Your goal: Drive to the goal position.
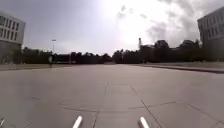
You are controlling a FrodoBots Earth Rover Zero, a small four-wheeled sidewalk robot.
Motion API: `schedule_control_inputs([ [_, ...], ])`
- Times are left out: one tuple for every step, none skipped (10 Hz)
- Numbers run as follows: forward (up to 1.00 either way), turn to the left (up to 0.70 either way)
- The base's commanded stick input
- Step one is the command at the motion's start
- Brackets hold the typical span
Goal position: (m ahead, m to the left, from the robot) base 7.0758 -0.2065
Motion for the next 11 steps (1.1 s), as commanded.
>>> schedule_control_inputs([
  [1.00, -0.01],
  [0.99, -0.01],
  [1.00, -0.01],
  [0.99, 0.01],
  [0.99, 0.01],
  [0.99, 0.01],
  [1.00, 0.02],
  [0.99, 0.23],
  [0.99, 0.39],
  [1.00, 0.33],
  [1.00, 0.13],
])
